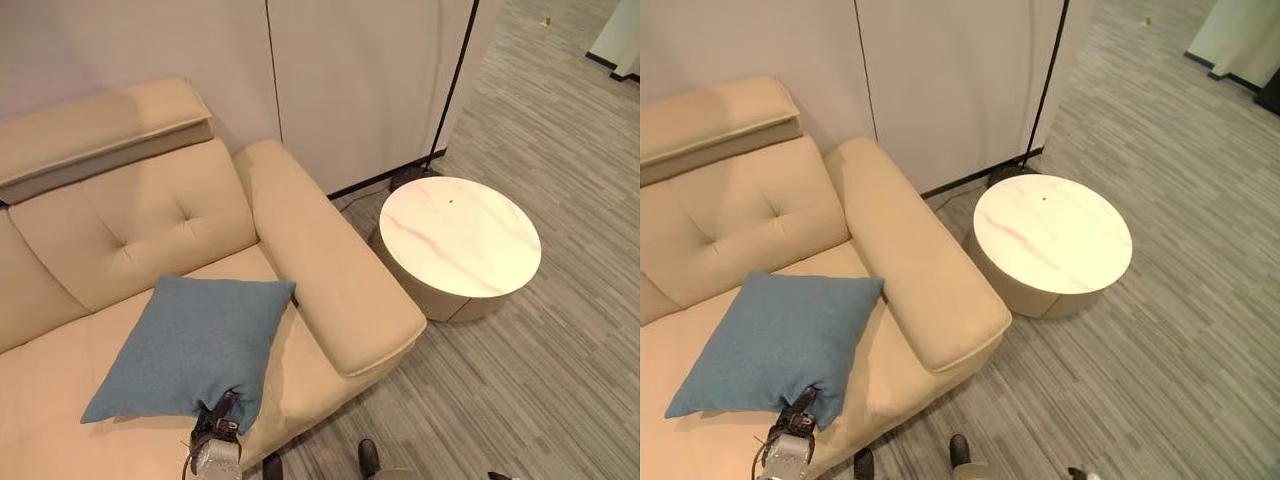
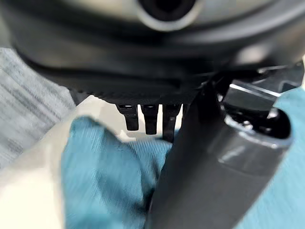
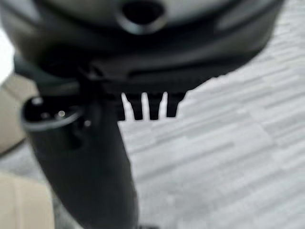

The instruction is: Pick up all the scattered cushions and arrange them neatly on the sofa.

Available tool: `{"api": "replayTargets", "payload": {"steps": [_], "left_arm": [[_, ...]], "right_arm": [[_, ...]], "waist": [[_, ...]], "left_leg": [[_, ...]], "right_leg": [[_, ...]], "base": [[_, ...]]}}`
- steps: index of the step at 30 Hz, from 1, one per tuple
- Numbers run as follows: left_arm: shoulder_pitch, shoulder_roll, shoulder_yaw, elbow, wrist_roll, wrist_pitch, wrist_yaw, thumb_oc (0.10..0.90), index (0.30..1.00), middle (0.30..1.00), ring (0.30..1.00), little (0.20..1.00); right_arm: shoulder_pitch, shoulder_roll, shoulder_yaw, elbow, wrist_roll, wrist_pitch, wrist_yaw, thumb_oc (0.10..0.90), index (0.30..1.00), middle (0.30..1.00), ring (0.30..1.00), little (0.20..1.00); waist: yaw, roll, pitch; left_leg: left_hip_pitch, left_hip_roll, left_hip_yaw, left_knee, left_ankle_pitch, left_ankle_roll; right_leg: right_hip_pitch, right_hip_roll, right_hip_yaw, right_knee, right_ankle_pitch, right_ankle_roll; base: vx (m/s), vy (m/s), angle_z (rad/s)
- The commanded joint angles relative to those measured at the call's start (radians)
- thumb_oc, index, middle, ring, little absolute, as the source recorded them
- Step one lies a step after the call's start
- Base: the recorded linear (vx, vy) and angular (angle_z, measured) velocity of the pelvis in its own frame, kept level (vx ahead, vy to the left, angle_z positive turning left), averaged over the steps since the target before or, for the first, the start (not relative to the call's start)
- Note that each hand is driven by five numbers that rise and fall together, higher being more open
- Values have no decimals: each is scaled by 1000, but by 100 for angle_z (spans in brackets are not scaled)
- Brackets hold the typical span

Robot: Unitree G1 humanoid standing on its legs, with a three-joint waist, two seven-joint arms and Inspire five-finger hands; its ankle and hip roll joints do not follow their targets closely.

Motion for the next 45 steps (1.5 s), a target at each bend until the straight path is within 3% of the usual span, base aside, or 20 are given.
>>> {"api": "replayTargets", "payload": {"steps": [1, 4, 5, 6, 7, 10, 14, 21, 26, 29, 31, 33, 36, 42, 45], "left_arm": [[-204, 145, 74, 17, 7, -76, -22, 800, 900, 900, 900, 900], [-268, 190, 81, 67, 23, -77, -17, 800, 900, 900, 900, 900], [-283, 206, 79, 69, 44, -81, -17, 659, 688, 688, 688, 688], [-285, 207, 79, 70, 45, -81, -16, 596, 594, 594, 594, 594], [-306, 231, 73, 136, 67, -58, -23, 400, 300, 300, 300, 300], [-329, 241, 64, 185, 71, -37, -49, 400, 300, 300, 300, 300], [-322, 196, 29, 169, 118, -31, -53, 400, 300, 300, 300, 300], [-220, 124, -34, 3, 176, -43, -41, 400, 300, 300, 300, 300], [-154, 114, -44, -115, 172, -60, -33, 400, 300, 300, 300, 300], [-123, 131, -50, -199, 179, -72, -40, 400, 300, 300, 300, 300], [-94, 137, -40, -214, 181, -64, -47, 400, 300, 300, 300, 300], [-68, 141, -24, -230, 184, -63, -42, 400, 300, 300, 300, 300], [-55, 141, -14, -218, 178, -48, -35, 400, 300, 300, 300, 300], [-12, 124, -30, -253, 184, -30, -50, 400, 300, 300, 300, 300], [-5, 110, -40, -257, 176, -28, -55, 400, 300, 300, 300, 300]], "right_arm": [[-32, -42, 43, 23, 18, -18, -14, 800, 900, 900, 900, 900], [-34, -46, 61, 17, 22, -26, -19, 800, 900, 900, 900, 900], [-33, -45, 67, 16, 23, -28, -21, 800, 900, 900, 900, 900], [-34, -44, 67, 16, 23, -28, -21, 800, 900, 900, 900, 900], [-34, -49, 74, 17, 29, -32, -23, 800, 900, 900, 900, 900], [-38, -53, 82, 19, 31, -34, -24, 800, 900, 900, 900, 900], [-45, -54, 105, -9, 10, -38, -31, 800, 900, 900, 900, 900], [-28, -58, 99, -137, -14, -45, -40, 800, 900, 900, 900, 900], [-12, -52, 69, -241, -3, -41, -54, 800, 900, 900, 900, 900], [-17, -43, 79, -284, 6, -50, -57, 800, 900, 900, 900, 900], [-11, -35, 75, -284, 12, -57, -52, 800, 900, 900, 900, 900], [-8, -31, 70, -289, 15, -59, -59, 800, 900, 900, 900, 900], [-18, -11, 92, -279, 27, -61, -61, 800, 900, 900, 900, 900], [-48, -50, 145, -319, -17, -54, -51, 800, 900, 900, 900, 900], [-62, -62, 155, -312, -34, -45, -50, 800, 900, 900, 900, 900]], "waist": [[-19, -36, 7], [-24, -42, 16], [-23, -46, 18], [-23, -47, 16], [-27, -50, 15], [-32, -52, 9], [-37, -52, 0], [-31, -52, 9], [-31, -45, 26], [-12, -22, 62], [-1, -12, 48], [17, -15, 15], [40, -22, -10], [57, 19, 30], [57, 24, 46]], "left_leg": [[-39, -5, 27, 2, -43, 7], [-75, -14, 43, 2, -44, 14], [-86, -18, 46, 2, -44, 16], [-88, -18, 47, 2, -44, 17], [-95, -23, 53, 2, -44, 20], [-95, -30, 58, 2, -49, 23], [-70, -46, 66, 2, -64, 32], [-20, -74, 82, 26, -98, 61], [-25, -93, 124, 54, -112, 79], [-60, -72, 127, 82, -91, 87], [-77, -72, 109, 89, -73, 90], [-95, -79, 89, 96, -63, 88], [-139, -76, 50, 110, -20, 69], [-198, -35, 2, 42, 118, 10], [-207, -38, -8, 27, 114, 5]], "right_leg": [[-23, -26, -2, 43, -50, 47], [-65, -33, 15, 35, -32, 51], [-75, -36, 17, 32, -27, 54], [-78, -36, 17, 32, -27, 54], [-87, -41, 18, 26, -20, 57], [-91, -45, 25, 21, -13, 60], [-79, -58, 25, 19, -11, 67], [-49, -82, 51, 34, -4, 83], [-98, -99, 74, 69, 47, 114], [-93, -83, 8, 203, -27, 84], [-48, -53, 18, 322, -83, 74], [14, -22, 46, 315, -125, 59], [47, 28, 70, 262, -215, 1], [46, 93, 6, 208, -228, -51], [35, 91, -14, 208, -222, -55]], "base": [[-146, 160, -6], [-98, 83, -18], [-59, 29, -17], [-47, 47, -7], [-22, 57, -6], [2, 54, -12], [18, 52, -6], [-6, 73, -5], [-135, 57, -27], [-244, -46, -9], [-181, -96, 17], [-87, -154, 18], [-105, -238, 17], [-209, -209, 35], [-218, -54, 48]]}}
